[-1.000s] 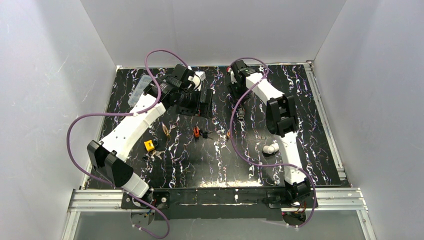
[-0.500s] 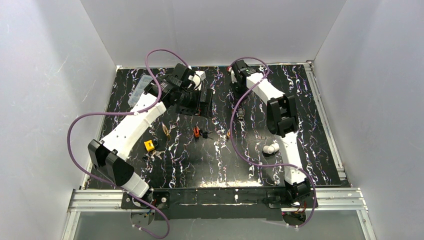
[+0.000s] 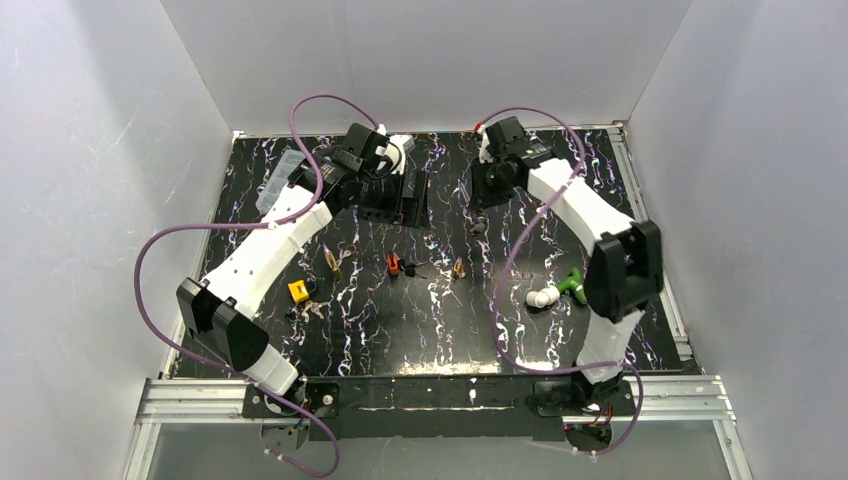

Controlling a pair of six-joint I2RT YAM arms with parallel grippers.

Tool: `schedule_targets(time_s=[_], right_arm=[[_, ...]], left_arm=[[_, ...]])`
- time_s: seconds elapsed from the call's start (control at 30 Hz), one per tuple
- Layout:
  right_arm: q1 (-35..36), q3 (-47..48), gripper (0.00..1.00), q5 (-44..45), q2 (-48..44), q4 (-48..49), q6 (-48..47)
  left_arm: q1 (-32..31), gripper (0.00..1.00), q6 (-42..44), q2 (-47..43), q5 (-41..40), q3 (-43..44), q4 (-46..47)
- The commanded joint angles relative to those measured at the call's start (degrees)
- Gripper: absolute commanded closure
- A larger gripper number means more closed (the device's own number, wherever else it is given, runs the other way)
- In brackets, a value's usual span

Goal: Lock with the key
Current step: Pick up the lock from the center of the board, then lock the lock.

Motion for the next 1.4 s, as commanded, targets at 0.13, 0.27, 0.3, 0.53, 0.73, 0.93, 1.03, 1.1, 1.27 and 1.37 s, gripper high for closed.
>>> schedule_targets(time_s=[0.13,0.27,0.3,0.53,0.73,0.93,1.03,1.1,1.27,1.37], right_arm=[[1.9,-11.55,0.99,-18.6,-21.71,3.66,2.93],[2.09,-14.87,0.99,-31.36,-29.75,3.72,4.76],[2.23,-15.35,0.99,-34.8,-31.27,3.63,5.33],[3.41,-18.75,0.99,-49.78,-40.82,6.24,8.52],[3.98,-20.2,0.99,-55.06,-43.43,10.18,10.76],[5.19,-19.93,0.99,-55.24,-43.06,10.91,10.66],[5.34,-19.43,0.99,-55.26,-42.63,11.04,10.32],[5.42,-19.2,0.99,-55.18,-42.51,11.15,10.23],[5.67,-19.21,0.99,-55.01,-42.38,11.27,10.13],[5.67,-19.23,0.99,-54.14,-42.54,11.17,10.05]], left_arm=[[0.33,0.11,7.25,-2.23,8.02,4.56,3.99],[0.3,0.14,13.52,-7.21,14.13,4.39,5.8],[0.3,0.14,14.74,-8.09,16.02,4.5,5.77],[0.29,0.19,16.52,-10.84,32.16,4.9,5.36],[0.21,0.24,15.33,-11.68,40.3,5.25,5.47],[-0.57,0.32,14.09,-11.06,43.56,6.07,4.93],[-1.81,0.38,13.88,-10.55,43.09,6.4,4.65],[-2.59,0.41,14.07,-10.06,42.07,6.8,4.05],[-3.7,0.5,14.21,-8.87,40.47,7.98,3.19],[-4.48,0.58,14.26,-8.31,40.3,8.36,2.88]])
